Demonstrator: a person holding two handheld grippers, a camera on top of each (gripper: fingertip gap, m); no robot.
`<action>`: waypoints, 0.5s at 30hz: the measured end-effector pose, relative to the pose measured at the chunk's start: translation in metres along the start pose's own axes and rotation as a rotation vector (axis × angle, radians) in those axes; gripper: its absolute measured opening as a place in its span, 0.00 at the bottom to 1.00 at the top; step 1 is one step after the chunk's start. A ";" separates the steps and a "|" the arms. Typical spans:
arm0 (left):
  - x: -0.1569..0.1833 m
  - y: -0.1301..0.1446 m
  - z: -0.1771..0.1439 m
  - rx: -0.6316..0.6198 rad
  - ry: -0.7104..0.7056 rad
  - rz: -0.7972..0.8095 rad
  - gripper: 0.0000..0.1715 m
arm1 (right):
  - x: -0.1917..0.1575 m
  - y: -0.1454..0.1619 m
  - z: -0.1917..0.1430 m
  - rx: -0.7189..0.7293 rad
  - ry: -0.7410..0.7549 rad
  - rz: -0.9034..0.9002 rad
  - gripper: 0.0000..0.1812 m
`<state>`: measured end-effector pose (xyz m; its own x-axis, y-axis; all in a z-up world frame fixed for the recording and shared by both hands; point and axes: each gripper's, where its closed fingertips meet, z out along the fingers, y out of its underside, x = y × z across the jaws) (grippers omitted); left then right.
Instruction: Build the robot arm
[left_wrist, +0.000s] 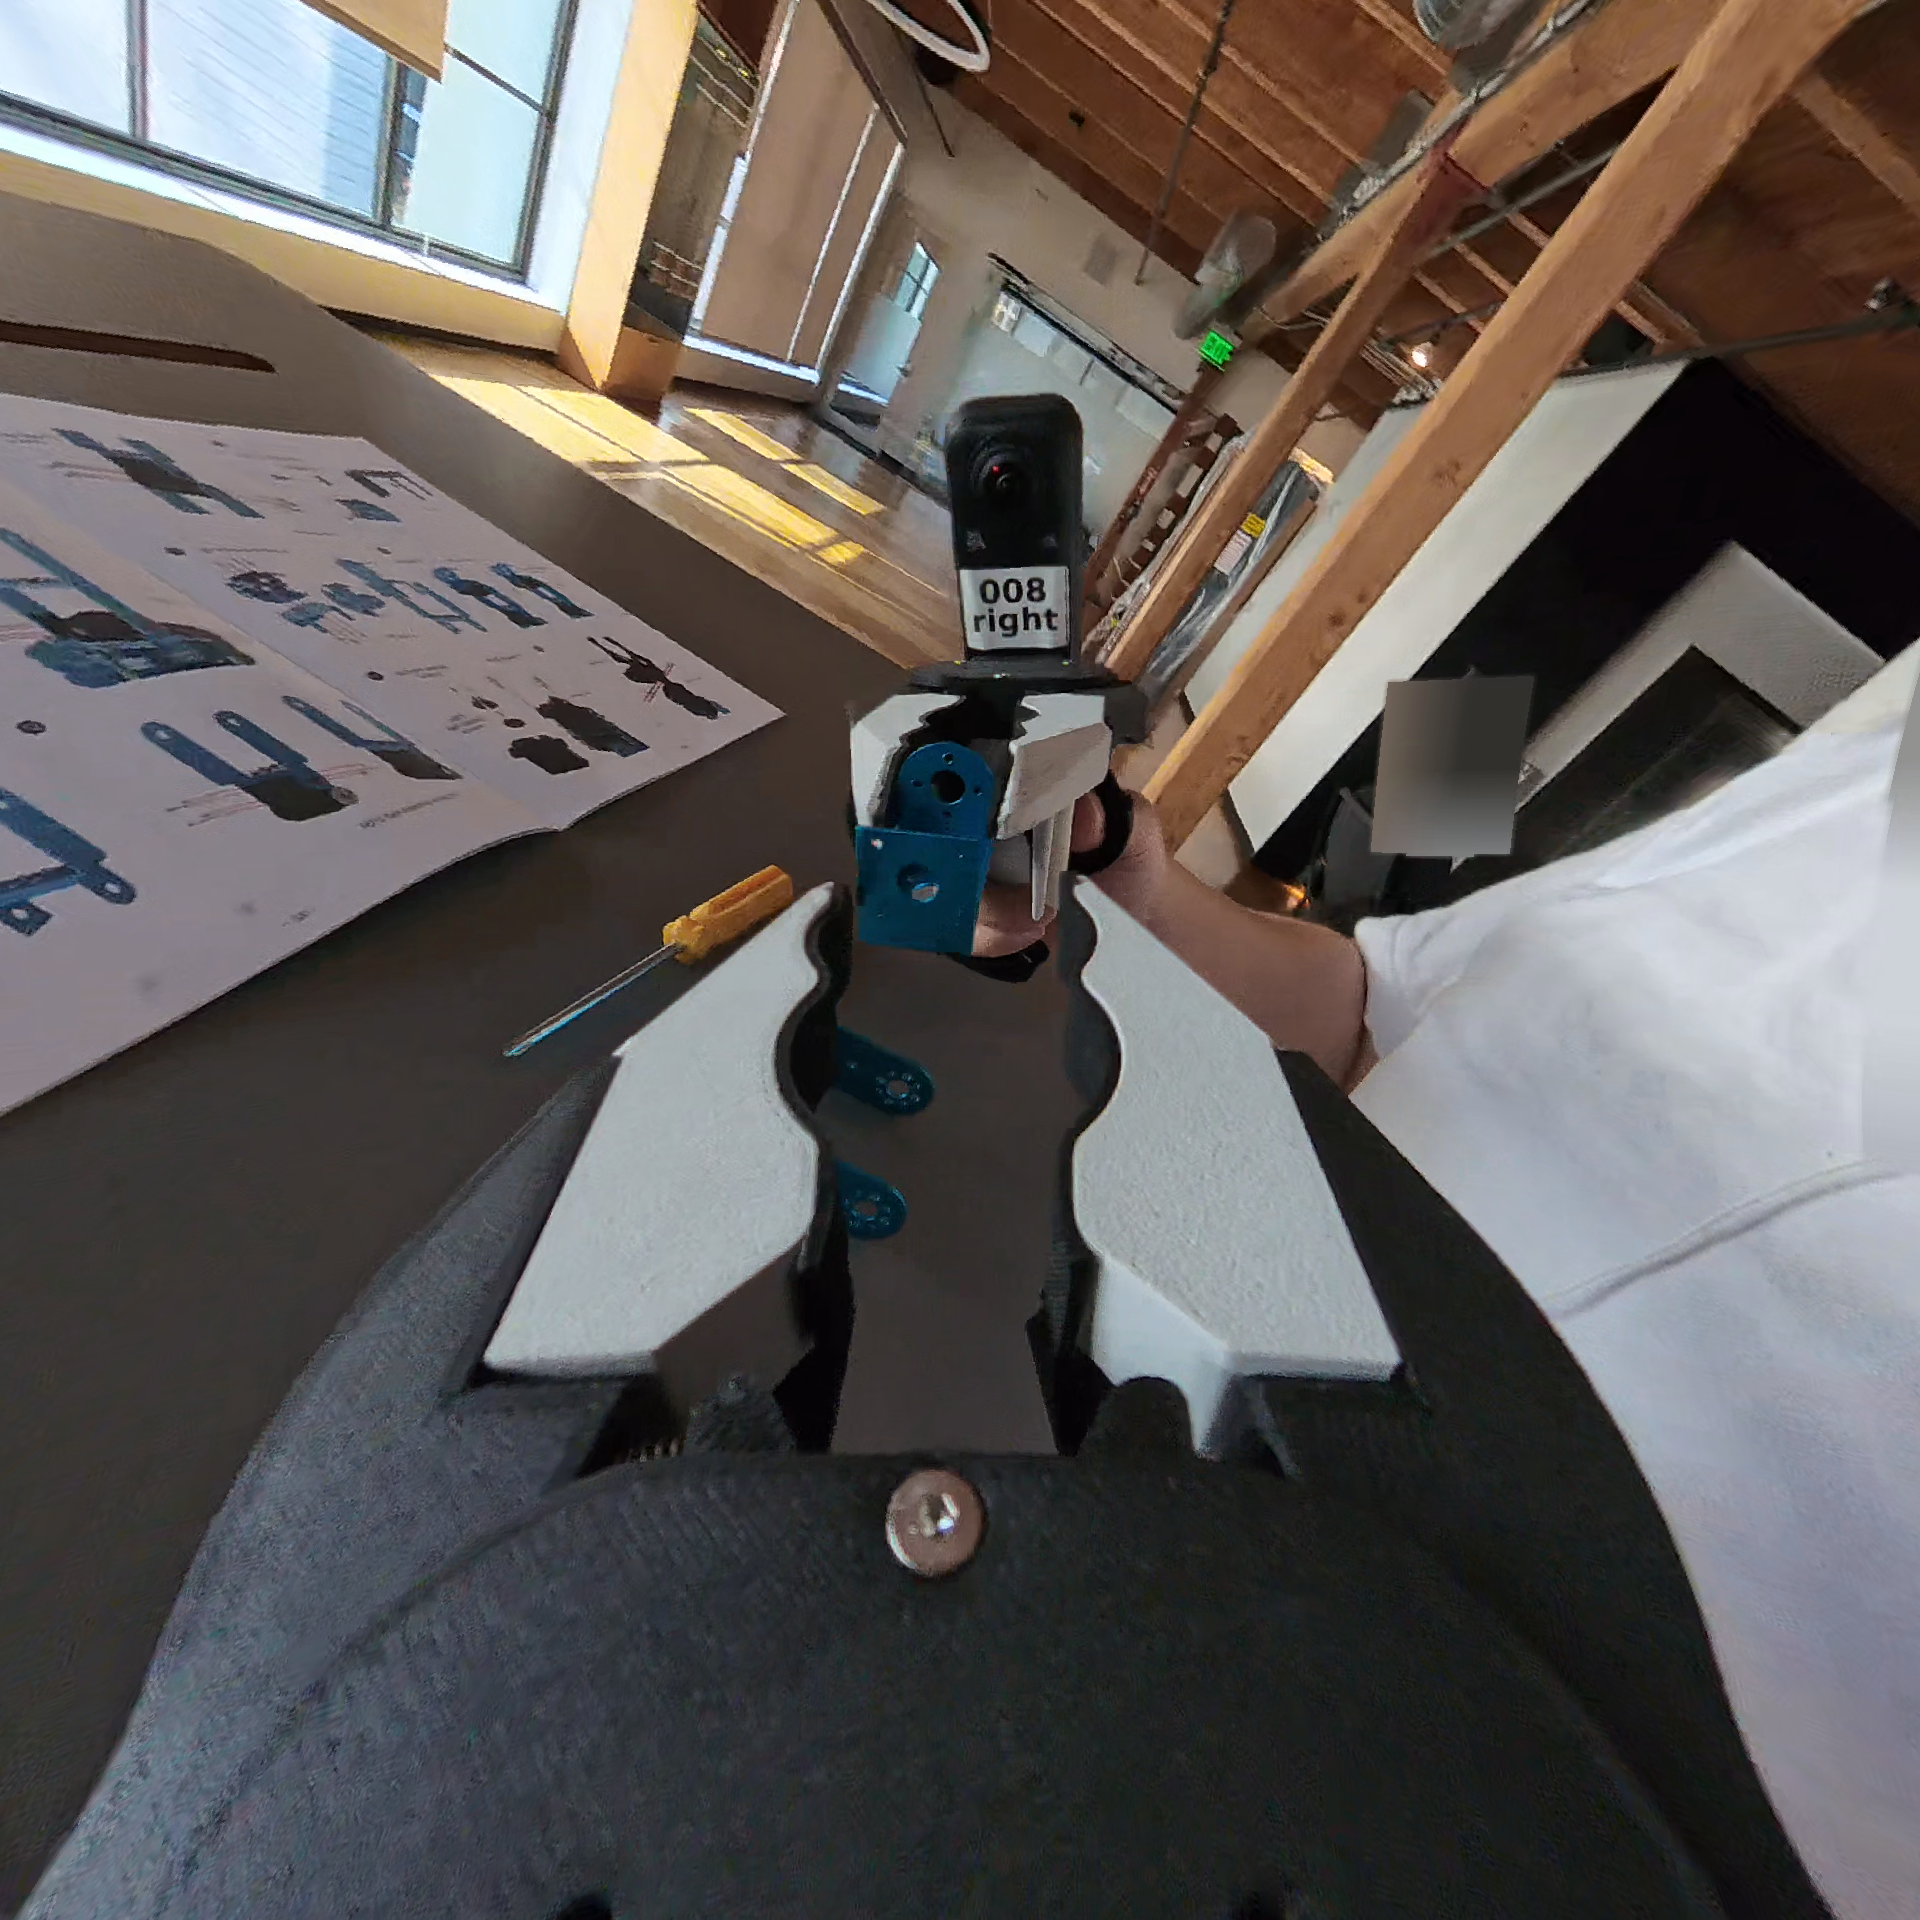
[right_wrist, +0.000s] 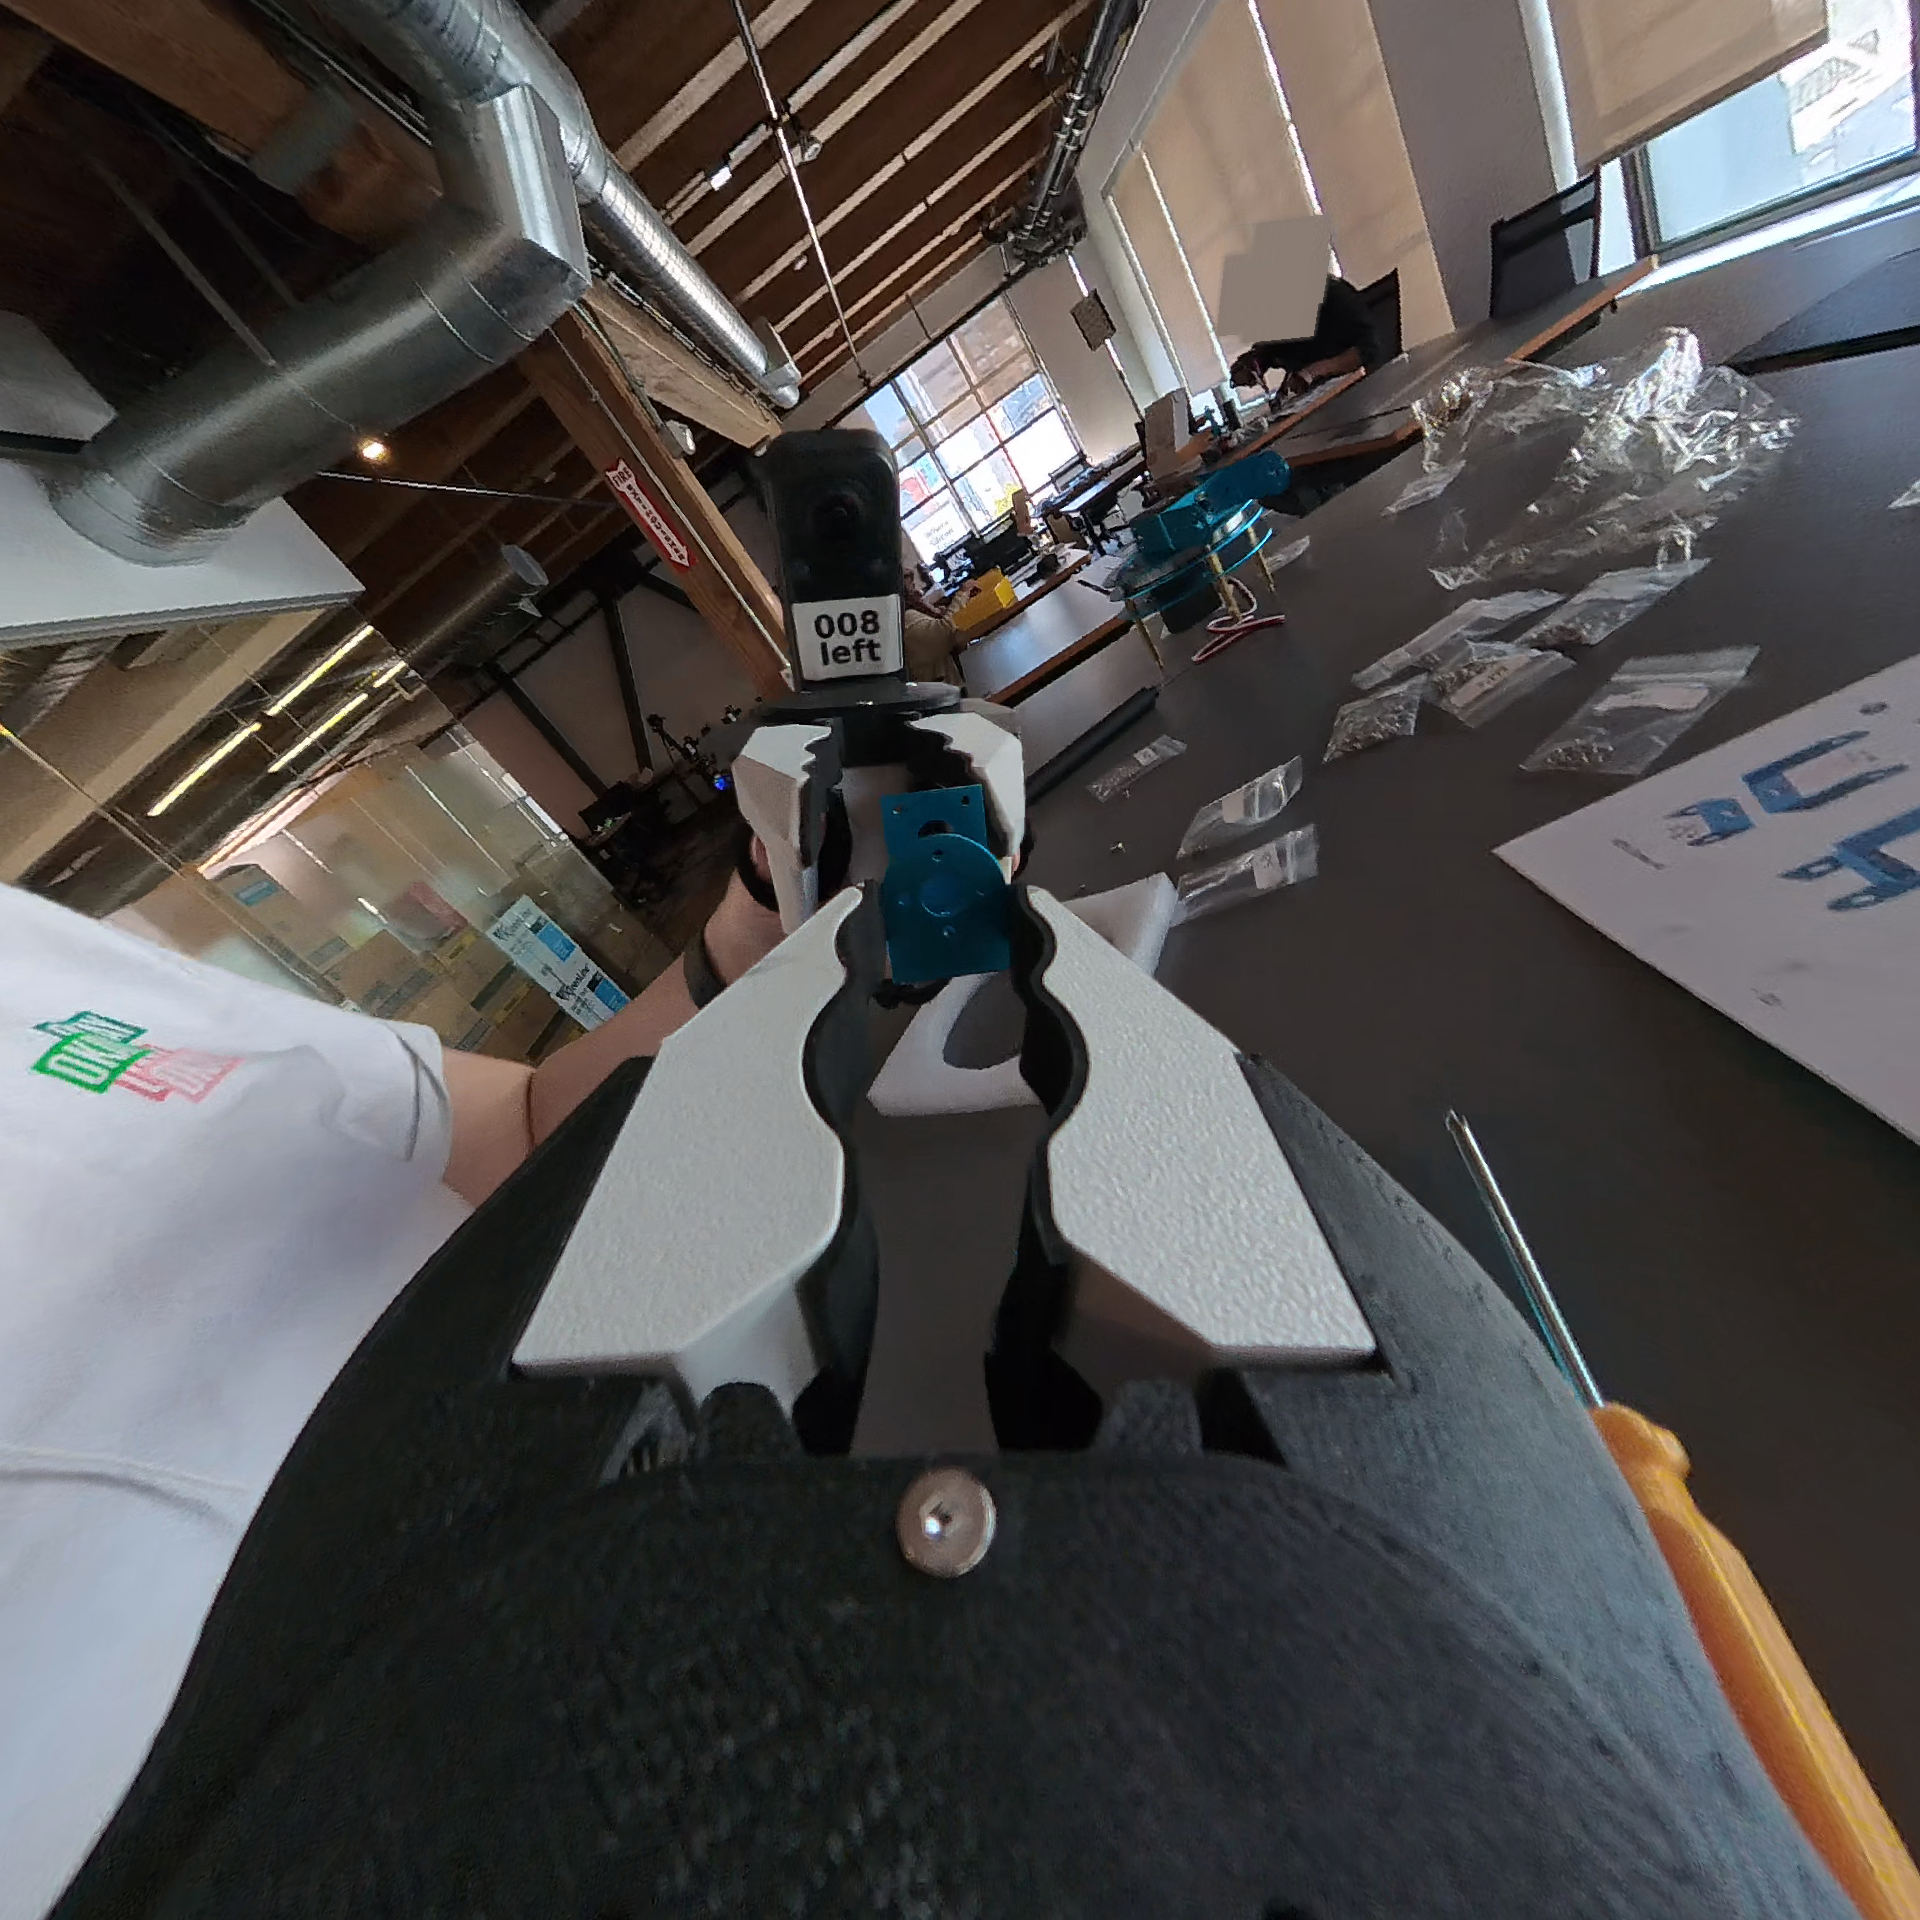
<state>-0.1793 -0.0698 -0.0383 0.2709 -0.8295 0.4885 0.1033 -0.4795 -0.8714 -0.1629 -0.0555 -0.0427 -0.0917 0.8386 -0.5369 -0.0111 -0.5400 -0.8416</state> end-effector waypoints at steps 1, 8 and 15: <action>-0.002 0.000 -0.001 -0.024 0.004 0.012 0.22 | 0.001 -0.001 0.003 0.005 0.014 -0.010 0.12; -0.011 0.005 -0.015 -0.144 0.097 0.039 0.18 | -0.003 -0.004 0.029 0.054 0.044 -0.050 0.12; -0.010 0.005 -0.031 -0.144 0.183 0.036 0.15 | -0.005 0.001 0.042 0.088 0.088 -0.067 0.12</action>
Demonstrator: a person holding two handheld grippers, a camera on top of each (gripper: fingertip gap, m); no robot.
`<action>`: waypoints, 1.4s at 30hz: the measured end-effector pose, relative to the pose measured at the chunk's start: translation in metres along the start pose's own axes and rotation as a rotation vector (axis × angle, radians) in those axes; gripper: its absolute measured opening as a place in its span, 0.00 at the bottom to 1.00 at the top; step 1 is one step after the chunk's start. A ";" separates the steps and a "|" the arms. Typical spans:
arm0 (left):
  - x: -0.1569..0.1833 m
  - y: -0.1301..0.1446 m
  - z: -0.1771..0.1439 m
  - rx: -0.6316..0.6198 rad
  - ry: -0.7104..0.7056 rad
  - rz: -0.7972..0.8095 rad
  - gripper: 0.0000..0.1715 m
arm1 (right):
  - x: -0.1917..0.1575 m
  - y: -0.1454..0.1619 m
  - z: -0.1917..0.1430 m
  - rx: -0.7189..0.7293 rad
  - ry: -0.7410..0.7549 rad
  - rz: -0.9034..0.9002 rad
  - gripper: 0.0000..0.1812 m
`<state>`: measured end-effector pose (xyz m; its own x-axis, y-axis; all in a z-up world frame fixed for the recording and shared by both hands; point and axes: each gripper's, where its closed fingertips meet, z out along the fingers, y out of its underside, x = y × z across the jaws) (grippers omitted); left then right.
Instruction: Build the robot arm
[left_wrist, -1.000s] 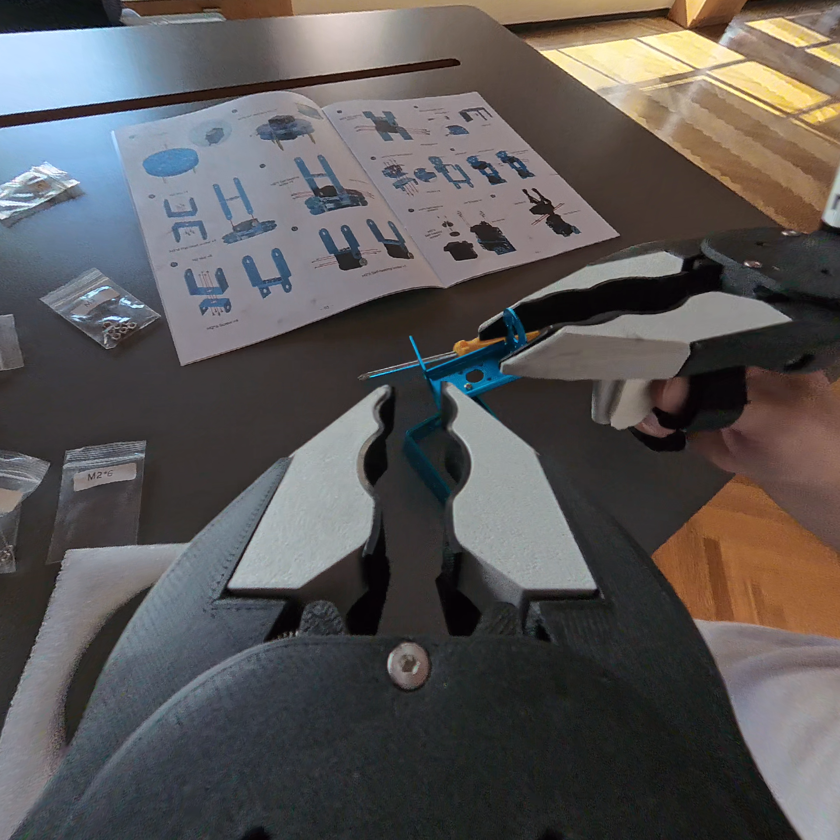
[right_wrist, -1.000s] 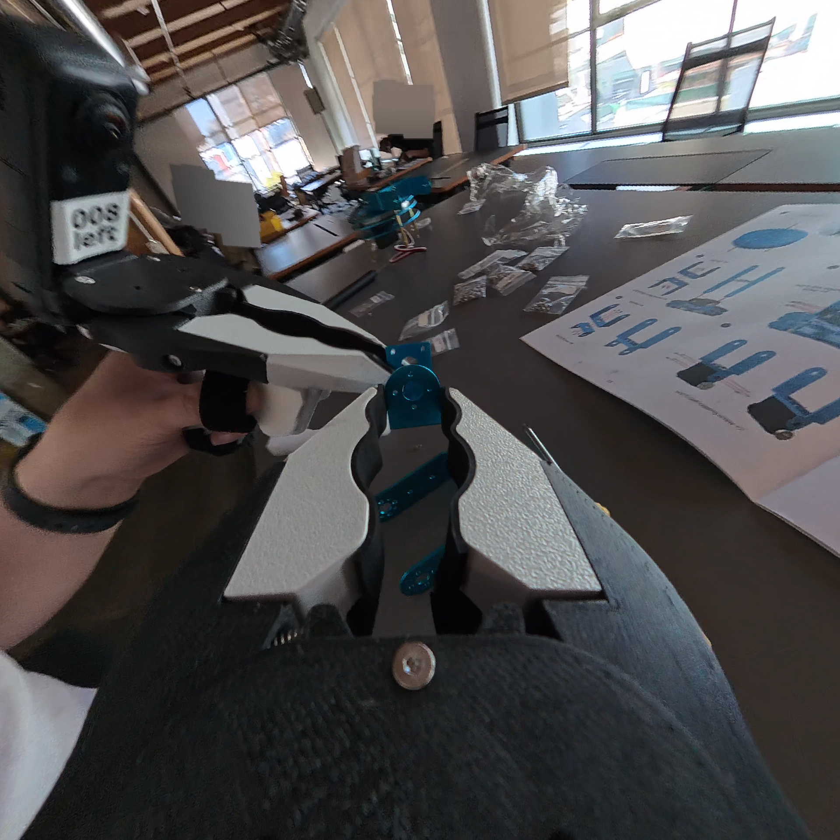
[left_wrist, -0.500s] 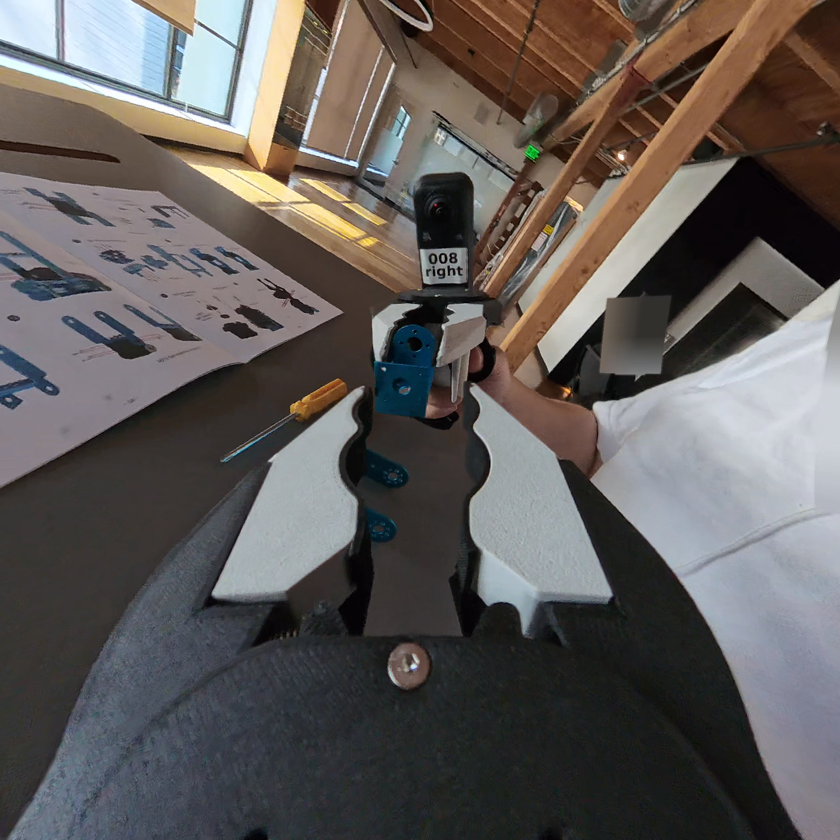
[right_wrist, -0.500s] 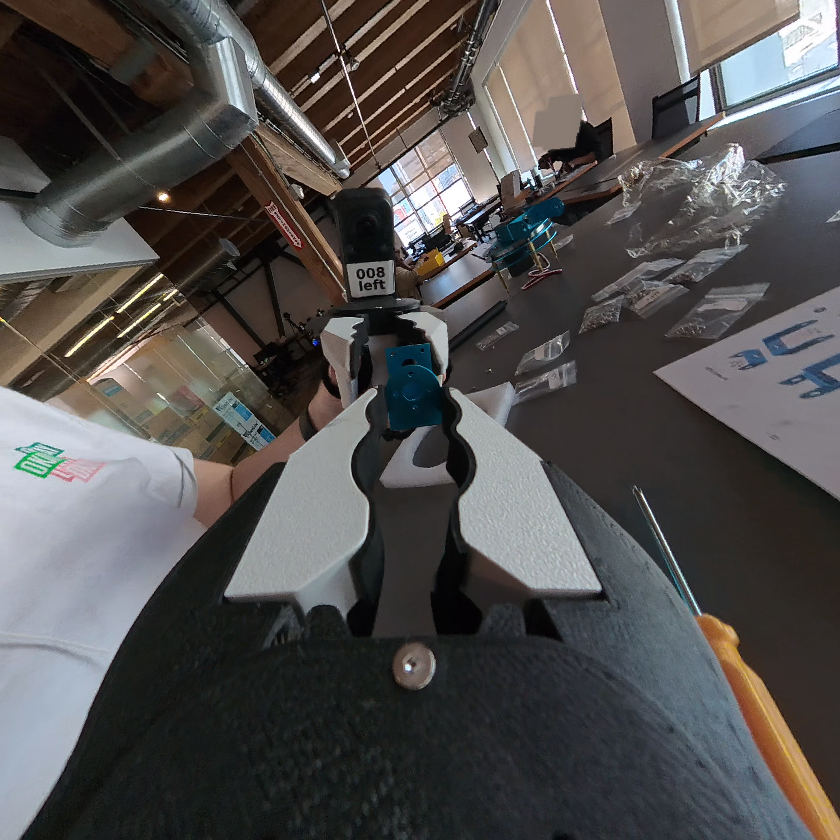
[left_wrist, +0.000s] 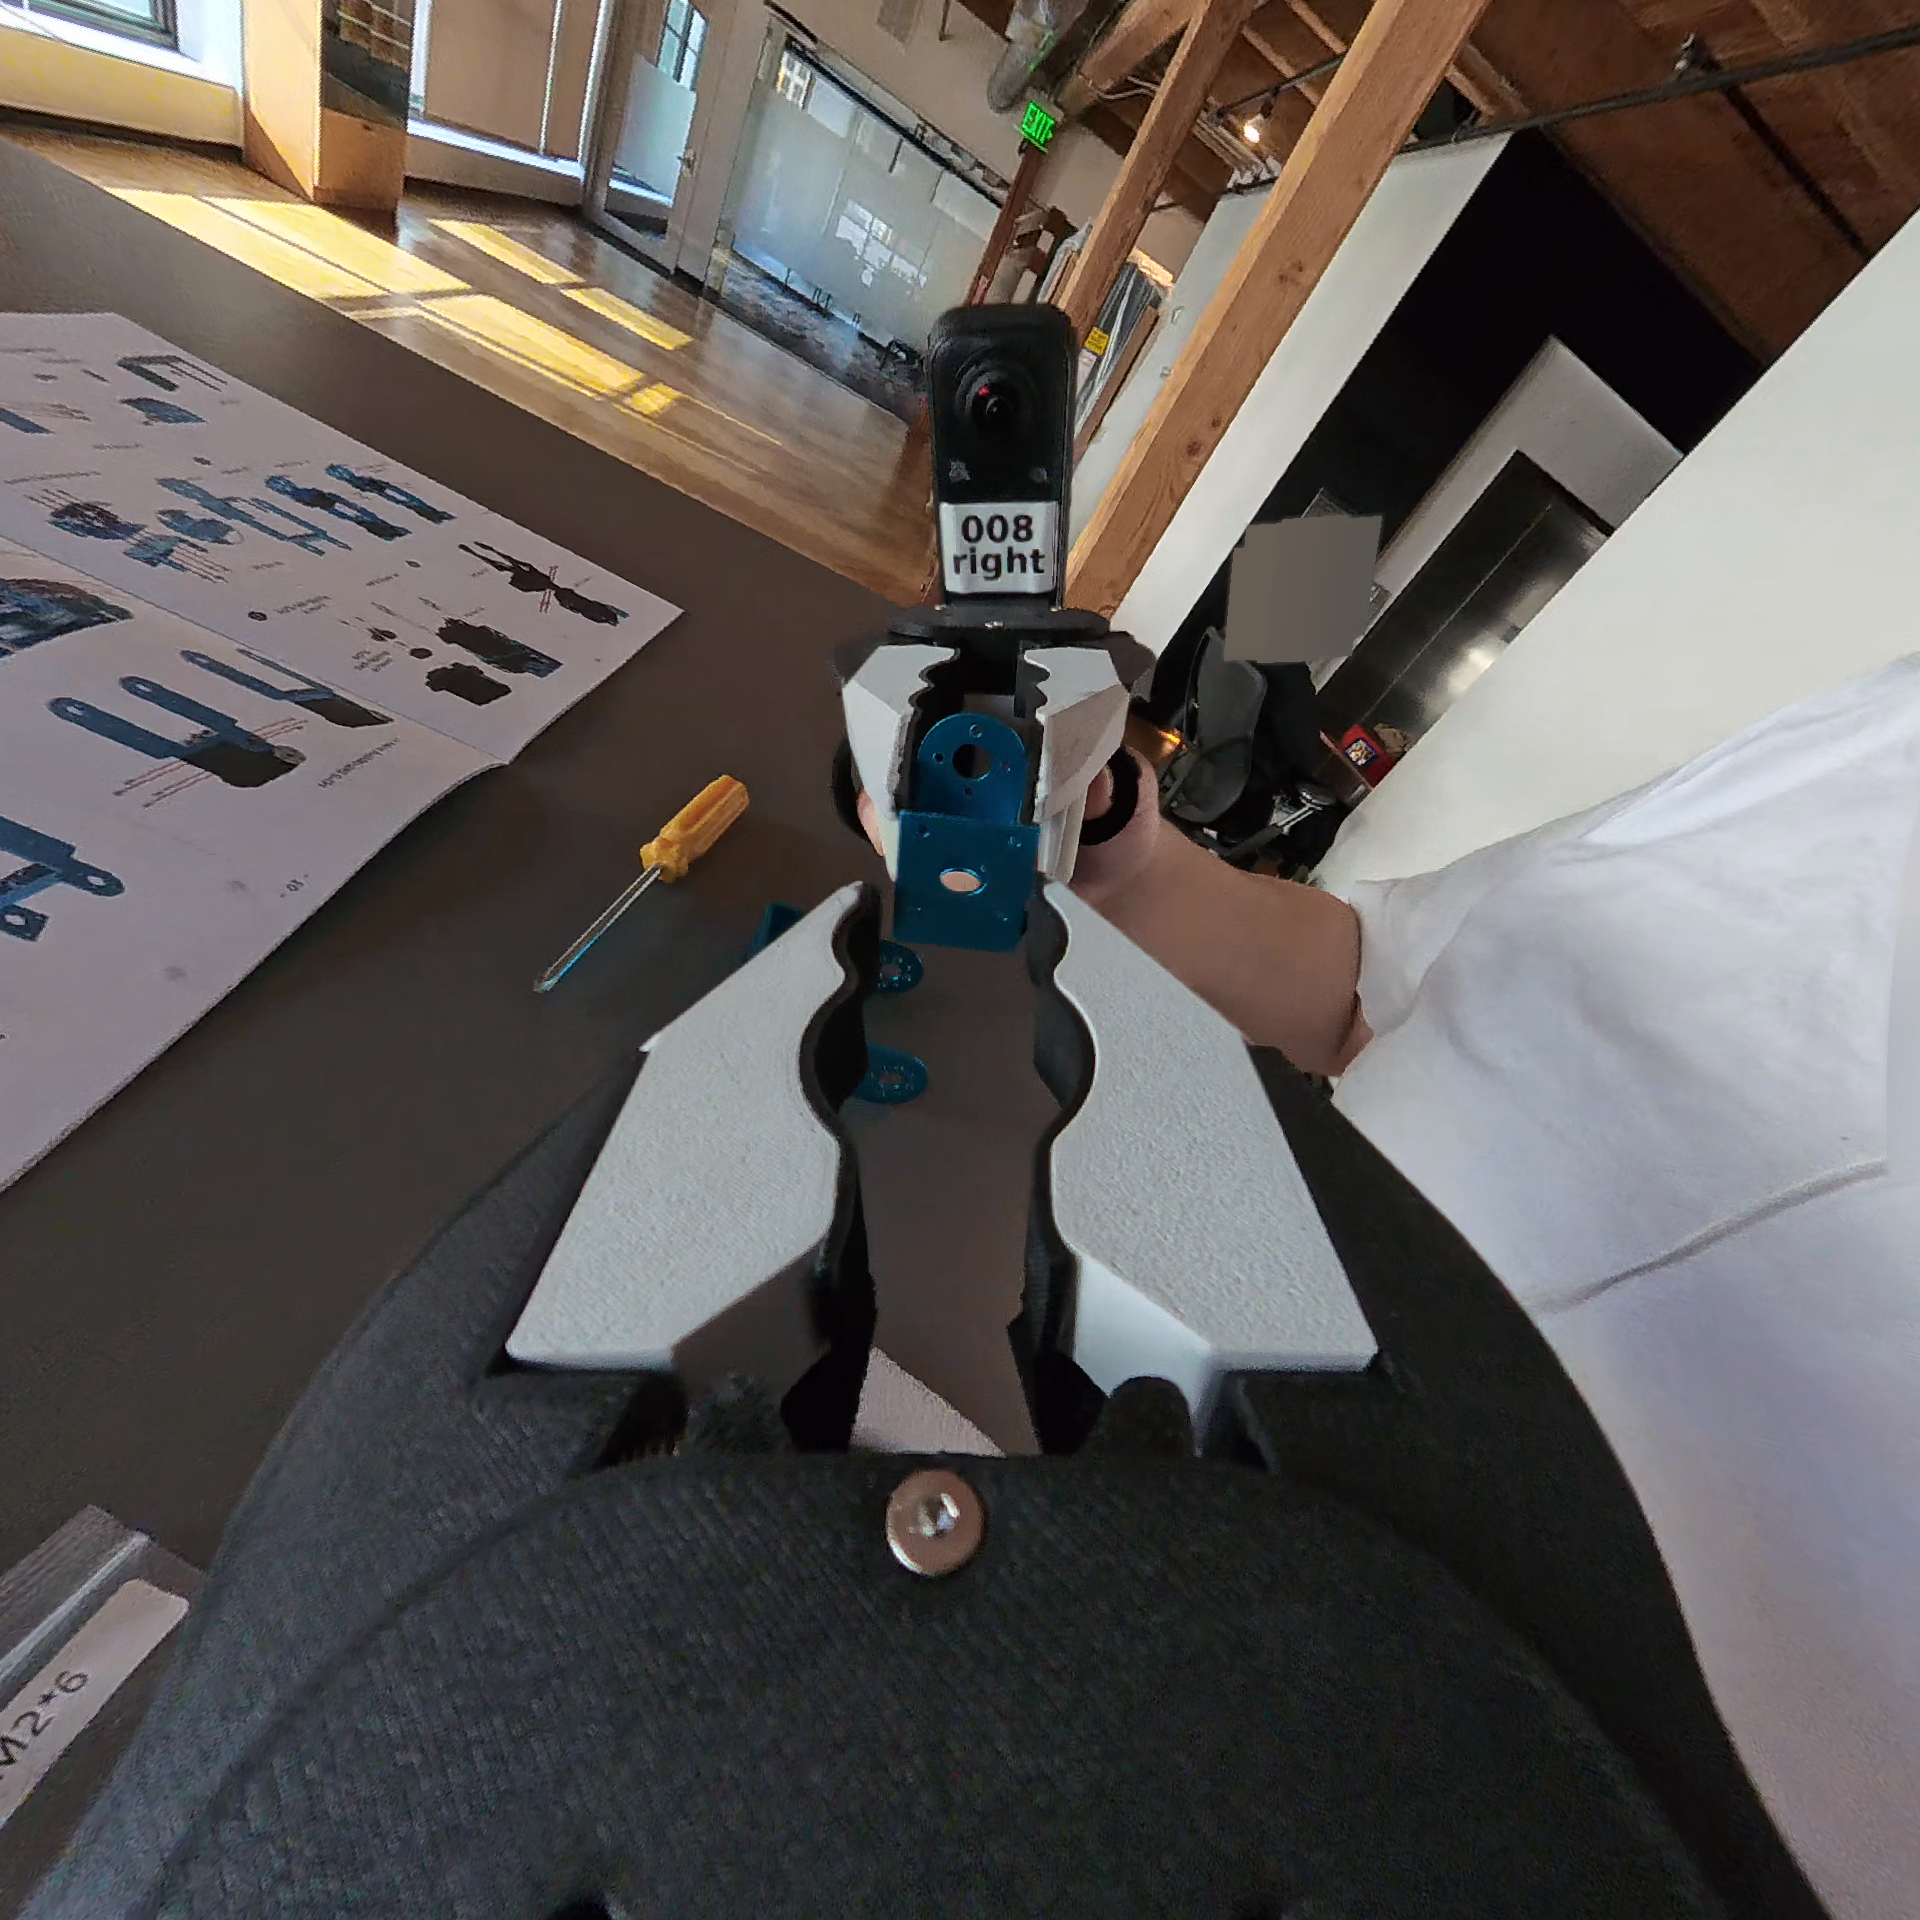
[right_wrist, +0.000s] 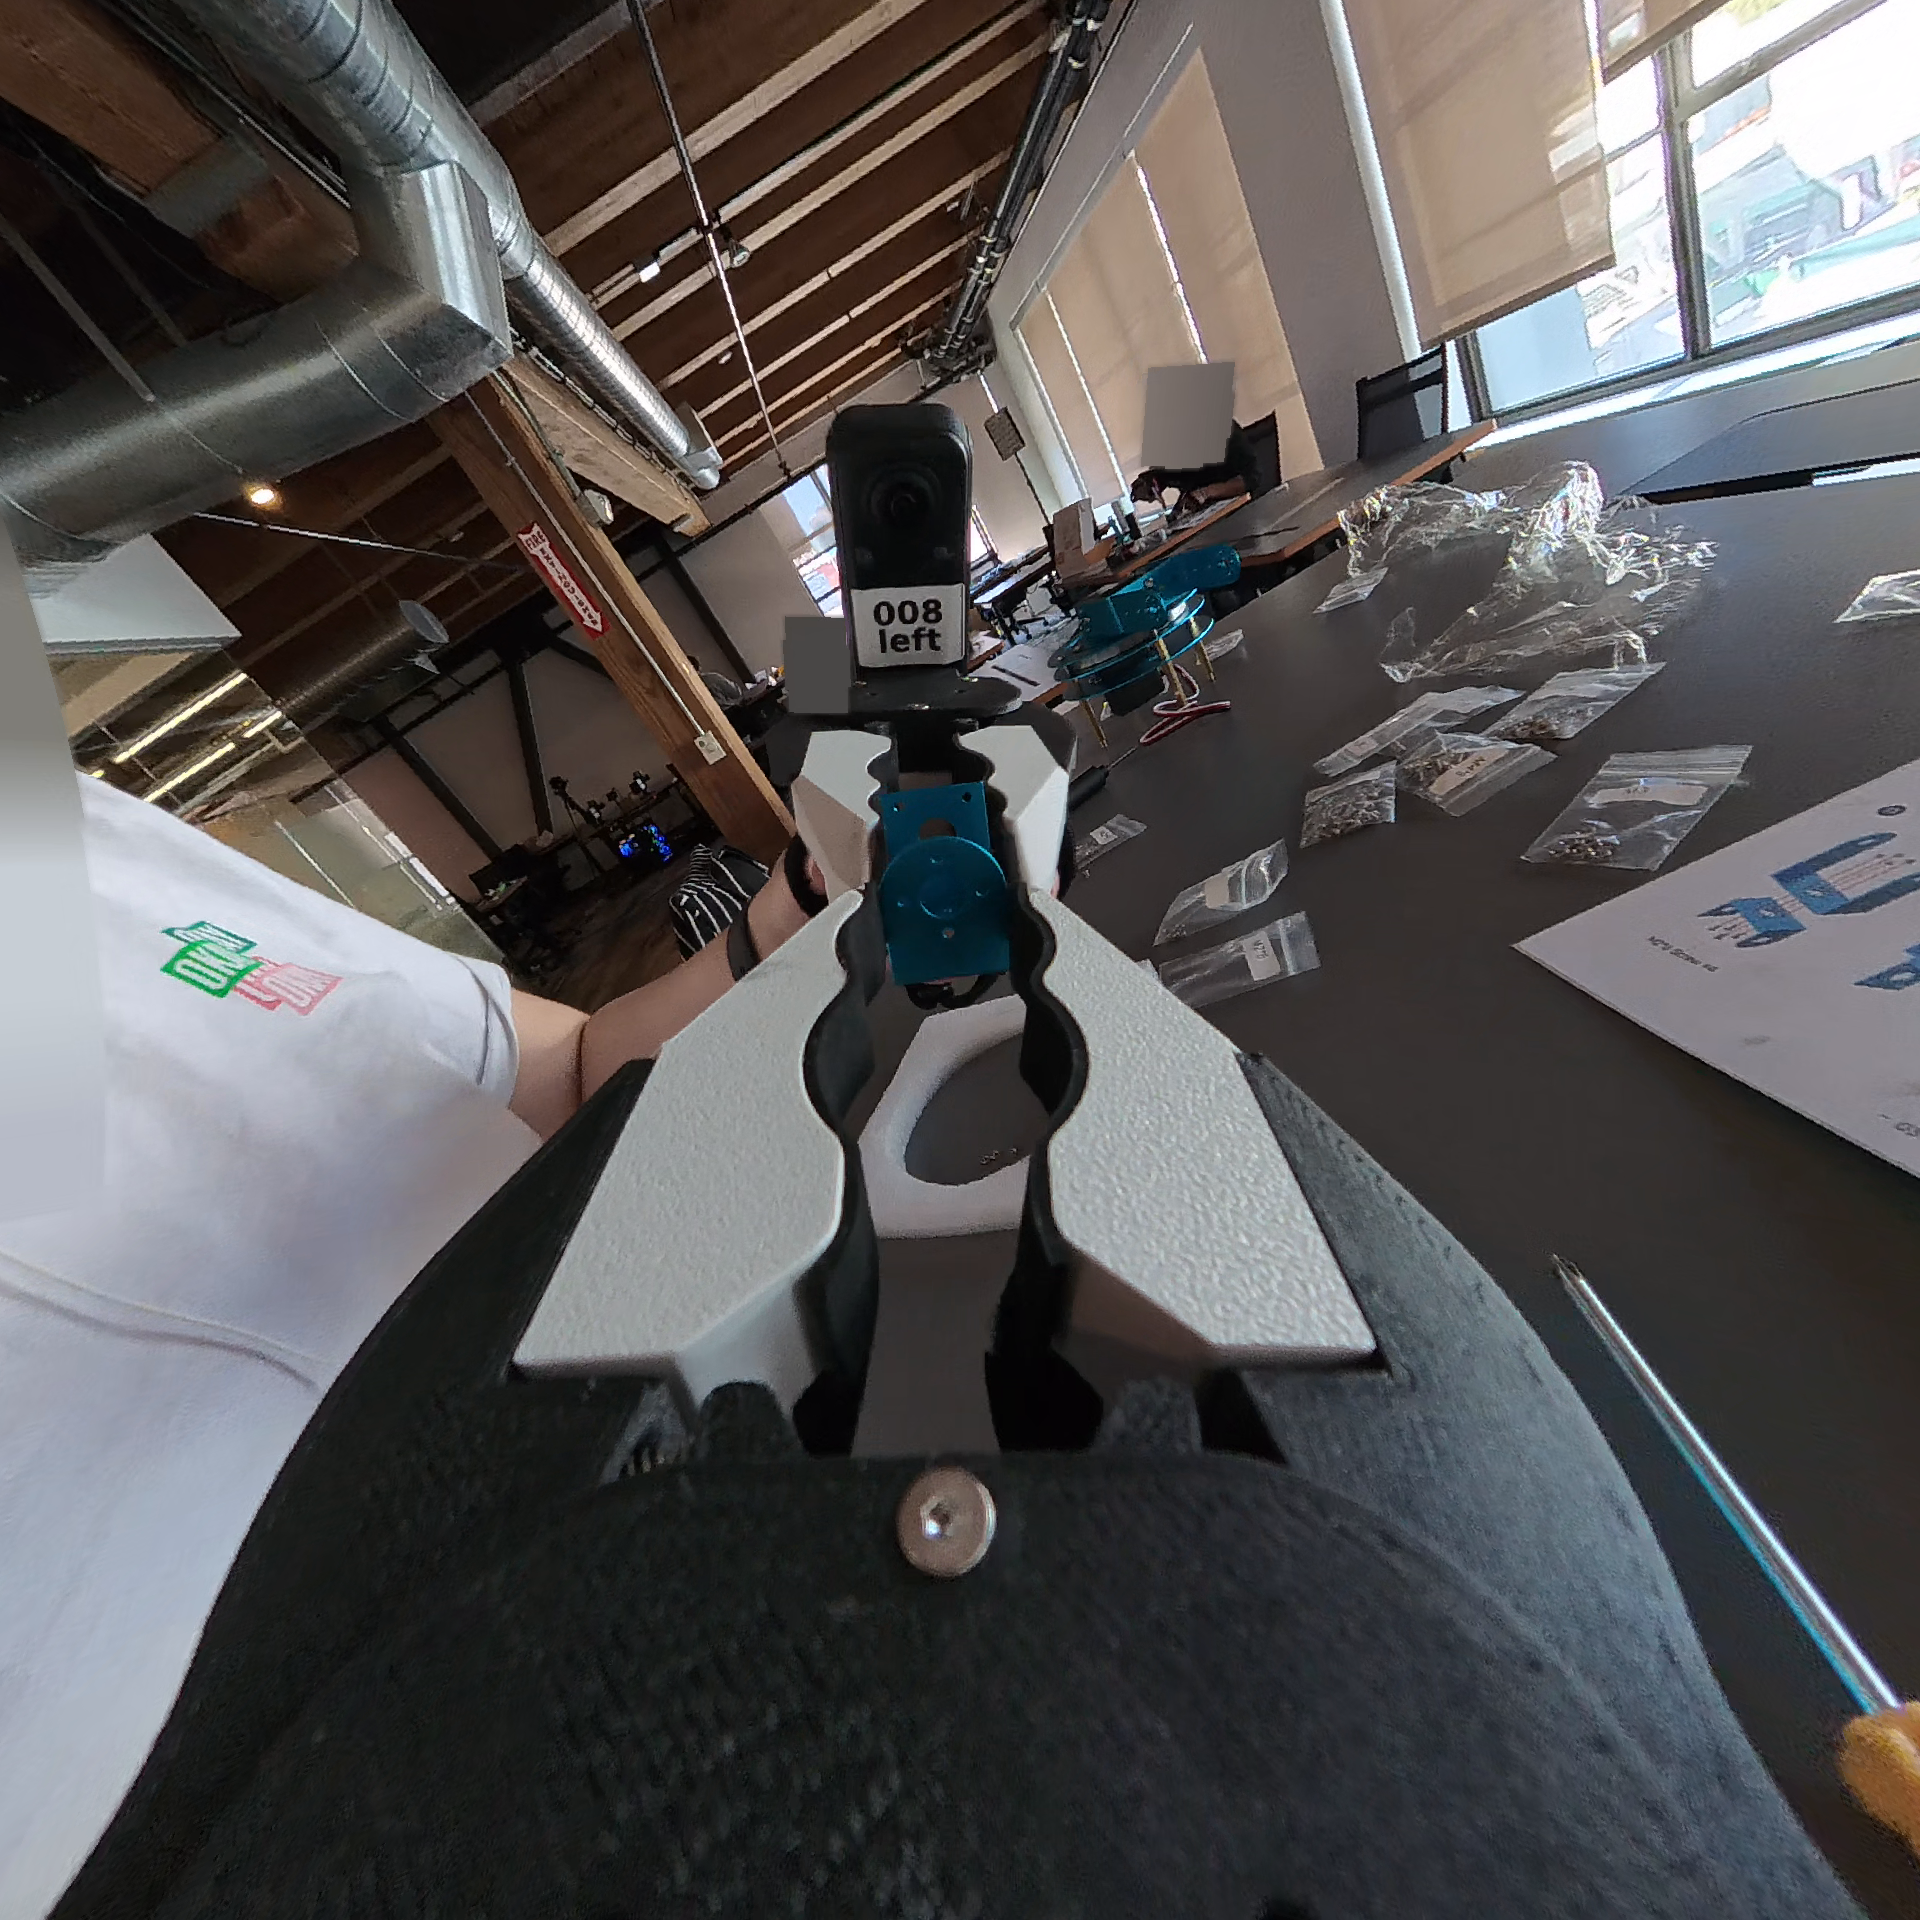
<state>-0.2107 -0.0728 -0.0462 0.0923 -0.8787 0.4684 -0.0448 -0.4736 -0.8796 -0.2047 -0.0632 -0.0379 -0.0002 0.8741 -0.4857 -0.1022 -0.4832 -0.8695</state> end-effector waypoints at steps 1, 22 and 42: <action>0.001 0.000 -0.002 0.004 0.013 -0.001 0.13 | -0.001 0.000 0.000 0.004 0.003 0.003 0.12; -0.044 -0.021 -0.025 0.136 -0.229 -0.086 0.13 | 0.052 0.022 -0.099 -0.384 0.816 -0.117 0.27; -0.049 -0.011 0.000 0.065 -0.219 -0.144 0.14 | 0.087 0.091 -0.093 -0.722 0.911 -0.162 0.00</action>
<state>-0.2143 -0.0247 -0.0597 0.3066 -0.7650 0.5664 0.0477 -0.5820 -0.8118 -0.1215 -0.0358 -0.1678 0.7031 0.7111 0.0048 0.5521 -0.5416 -0.6339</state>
